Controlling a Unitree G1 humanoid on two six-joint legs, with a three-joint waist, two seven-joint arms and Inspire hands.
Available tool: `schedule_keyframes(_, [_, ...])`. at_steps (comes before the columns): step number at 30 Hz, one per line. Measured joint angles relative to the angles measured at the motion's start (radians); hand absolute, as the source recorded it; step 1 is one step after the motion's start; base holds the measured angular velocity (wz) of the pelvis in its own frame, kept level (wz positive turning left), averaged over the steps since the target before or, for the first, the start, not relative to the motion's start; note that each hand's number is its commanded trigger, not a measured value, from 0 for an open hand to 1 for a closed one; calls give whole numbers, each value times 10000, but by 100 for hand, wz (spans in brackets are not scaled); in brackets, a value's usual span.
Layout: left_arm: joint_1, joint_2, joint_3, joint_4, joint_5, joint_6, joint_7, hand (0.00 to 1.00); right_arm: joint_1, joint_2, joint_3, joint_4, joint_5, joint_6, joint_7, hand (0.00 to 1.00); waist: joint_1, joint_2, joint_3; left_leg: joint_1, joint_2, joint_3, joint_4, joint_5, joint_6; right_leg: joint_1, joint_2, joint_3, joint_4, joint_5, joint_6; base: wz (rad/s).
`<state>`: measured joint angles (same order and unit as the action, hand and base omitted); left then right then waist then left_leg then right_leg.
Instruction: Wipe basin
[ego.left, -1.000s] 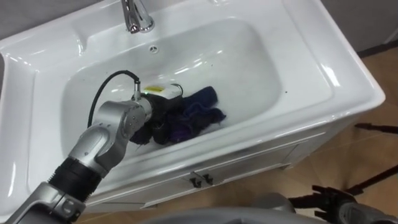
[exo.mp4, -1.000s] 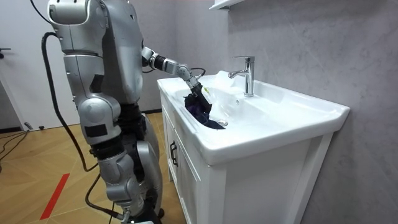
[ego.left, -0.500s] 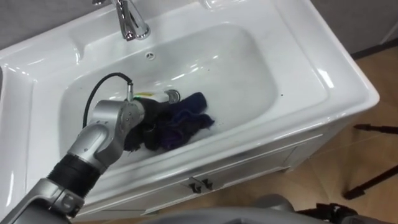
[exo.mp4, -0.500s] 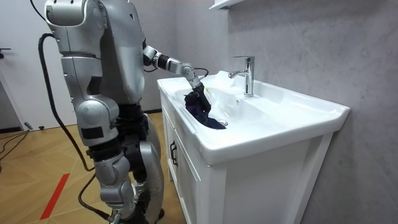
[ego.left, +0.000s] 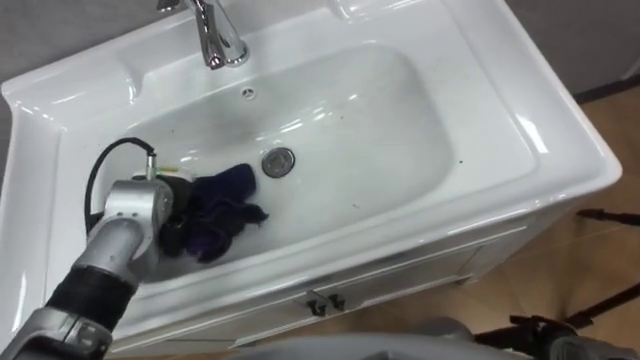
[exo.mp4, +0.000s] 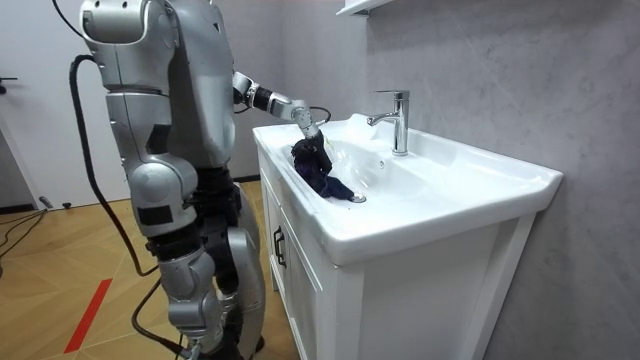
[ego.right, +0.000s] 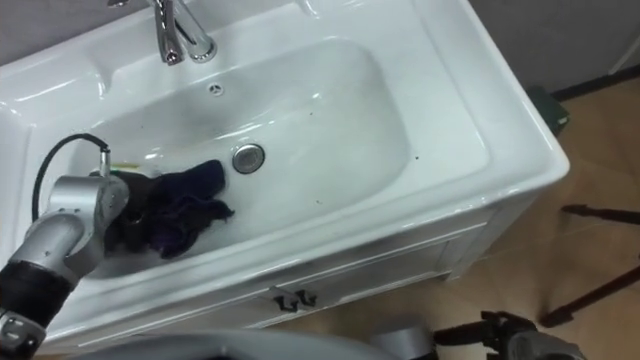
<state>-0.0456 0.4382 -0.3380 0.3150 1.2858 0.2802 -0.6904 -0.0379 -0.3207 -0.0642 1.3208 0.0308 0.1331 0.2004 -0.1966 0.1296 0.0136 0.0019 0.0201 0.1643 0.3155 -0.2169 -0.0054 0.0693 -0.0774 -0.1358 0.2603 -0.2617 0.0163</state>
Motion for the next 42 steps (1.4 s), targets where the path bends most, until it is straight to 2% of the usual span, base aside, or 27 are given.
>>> schedule_keyframes(2, [401, -83, -19, 17, 624, 160, 384, 100, 33, 44, -65, -39, -335, 32, -13, 0, 42, -45, -34, 117, 112, 206, 95, -129, -42, 47, 61, 132, 88, -109, -78, -35])
schedule_keyframes(4, [569, -418, -221, 492, 1634, 456, 927, 100, 89, 61, -76, 12, -792, 228, -50, 0, 89, -137, -93, 373, 232, 288, 201, -197, -110, 259, 166, 246, 137, -191, -164, -17])
schedule_keyframes(5, [573, -490, -279, 634, 1812, 494, 1014, 100, 133, 59, -92, 13, -836, 222, -73, 0, 90, -165, -116, 436, 265, 297, 256, -215, -135, 314, 199, 265, 136, -207, -189, -6])
schedule_keyframes(6, [653, -621, -288, 848, 2135, 596, 1202, 100, 228, 63, -276, 10, -1010, 210, -141, 0, 124, -203, -186, 533, 318, 341, 289, -230, -141, 357, 275, 383, 154, -235, -232, -22])
schedule_keyframes(8, [956, -696, -297, 1092, 2460, 746, 1595, 100, 241, 53, -374, -3, -1373, 216, -231, 0, 151, -191, -287, 665, 414, 465, 282, -239, -156, 392, 350, 514, 173, -263, -314, -30])
schedule_keyframes(10, [1043, -748, -545, 1628, 2711, 884, 2112, 100, 416, 19, -382, -2, -1772, 233, -407, 0, 140, -214, -317, 900, 448, 458, 272, -239, -157, 565, 376, 540, 316, -364, -406, -13])
schedule_keyframes(17, [1069, -938, -604, 2241, 2965, 1150, 3061, 100, 509, 48, -384, 135, -1918, 358, -811, 0, 95, -219, -316, 969, 555, 413, 271, -255, -194, 579, 475, 434, 471, -456, -529, 5])
schedule_keyframes(23, [1072, -1070, -595, 2290, 2956, 1155, 3851, 100, 506, 61, -335, 70, -1501, 283, -1139, 0, 151, -236, -308, 901, 522, 417, 180, -275, -227, 468, 407, 350, 490, -485, -491, 5])
schedule_keyframes(26, [862, -1240, -592, 2304, 2899, 1150, 4077, 100, 490, 84, 59, 111, -1142, 299, -1141, 0, 132, -322, -286, 818, 442, 330, 93, -279, -234, 409, 347, 201, 492, -494, -432, 16])
schedule_keyframes(29, [507, -1296, -584, 2077, 2351, 1080, 4137, 100, 486, 174, 230, 106, -593, 206, -1148, 0, 102, -424, -242, 571, 369, 184, 103, -279, -233, 272, 271, 18, 467, -457, -364, 21])
schedule_keyframes(33, [-335, -1443, -555, 1962, 1598, 882, 4265, 100, 354, 478, 434, 74, 362, -47, -1121, 0, 99, -560, -163, 55, 355, 125, 108, -279, -237, -202, 268, -49, 487, -402, -285, 11])
schedule_keyframes(35, [-667, -1564, -461, 2050, 911, 688, 4403, 100, 272, 590, 455, 76, 472, -131, -1098, 0, 94, -578, -150, -37, 346, 186, 110, -280, -236, -292, 247, -46, 470, -383, -255, 0])
schedule_keyframes(37, [-1123, -1700, -391, 2185, -281, 489, 4535, 100, 166, 677, 672, 43, 694, -271, -1065, 0, 79, -586, -136, -132, 336, 244, 31, -279, -236, -427, 237, -22, 470, -353, -223, 0])
schedule_keyframes(40, [-1512, -1751, -348, 2242, -1481, 278, 4652, 100, 129, 676, 772, 48, 1002, -377, -959, 0, 46, -613, -118, -200, 318, 292, -85, -278, -236, -564, 224, -7, 486, -349, -216, 0])
schedule_keyframes(42, [-1751, -1794, -50, 2245, -2512, -52, 4645, 100, 76, 669, 812, 59, 1175, -377, -849, 0, 74, -631, -98, -281, 312, 382, -103, -277, -234, -710, 212, 69, 510, -346, -210, -11])
